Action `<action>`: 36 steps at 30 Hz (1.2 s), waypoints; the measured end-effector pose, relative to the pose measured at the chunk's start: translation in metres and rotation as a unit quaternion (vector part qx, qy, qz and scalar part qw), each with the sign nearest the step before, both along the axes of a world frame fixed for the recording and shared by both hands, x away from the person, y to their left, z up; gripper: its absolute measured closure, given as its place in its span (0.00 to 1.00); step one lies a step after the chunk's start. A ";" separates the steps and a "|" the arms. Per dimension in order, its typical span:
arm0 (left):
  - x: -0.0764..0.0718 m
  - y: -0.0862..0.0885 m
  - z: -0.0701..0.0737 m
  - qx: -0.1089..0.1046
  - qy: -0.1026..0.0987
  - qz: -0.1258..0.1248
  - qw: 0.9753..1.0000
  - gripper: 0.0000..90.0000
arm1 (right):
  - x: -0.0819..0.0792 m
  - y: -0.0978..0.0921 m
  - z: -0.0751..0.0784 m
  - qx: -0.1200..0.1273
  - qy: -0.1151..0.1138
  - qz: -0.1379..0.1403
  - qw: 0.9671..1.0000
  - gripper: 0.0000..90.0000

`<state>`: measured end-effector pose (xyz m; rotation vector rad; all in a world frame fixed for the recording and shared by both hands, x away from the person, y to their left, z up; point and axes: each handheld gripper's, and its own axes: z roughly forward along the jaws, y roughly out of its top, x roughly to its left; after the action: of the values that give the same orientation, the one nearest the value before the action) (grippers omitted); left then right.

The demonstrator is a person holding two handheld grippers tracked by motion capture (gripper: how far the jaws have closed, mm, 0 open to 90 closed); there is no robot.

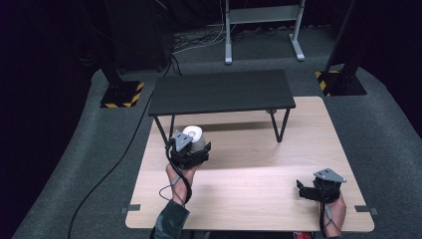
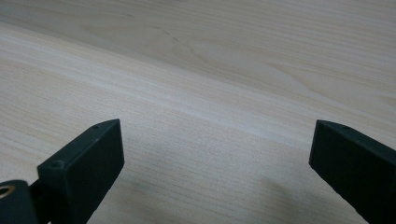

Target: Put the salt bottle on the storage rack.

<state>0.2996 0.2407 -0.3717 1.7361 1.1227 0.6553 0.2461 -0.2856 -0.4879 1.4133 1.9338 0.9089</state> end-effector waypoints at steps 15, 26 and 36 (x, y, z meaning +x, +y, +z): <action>0.012 -0.001 0.016 0.001 -0.007 -0.010 1.000 0.32 | 0.000 0.002 0.000 -0.003 0.001 -0.002 1.000 0.02; 0.026 -0.003 0.035 0.001 -0.012 -0.023 1.000 0.32 | -0.001 0.001 0.000 -0.003 -0.001 -0.003 1.000 0.02; 0.036 -0.005 0.050 0.001 -0.015 -0.029 0.999 0.32 | -0.001 0.002 0.000 -0.003 -0.001 -0.004 1.000 0.02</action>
<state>0.3356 0.2361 -0.3219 1.7483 1.0478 0.6455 0.2455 -0.2840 -0.4879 1.4157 1.9275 0.8996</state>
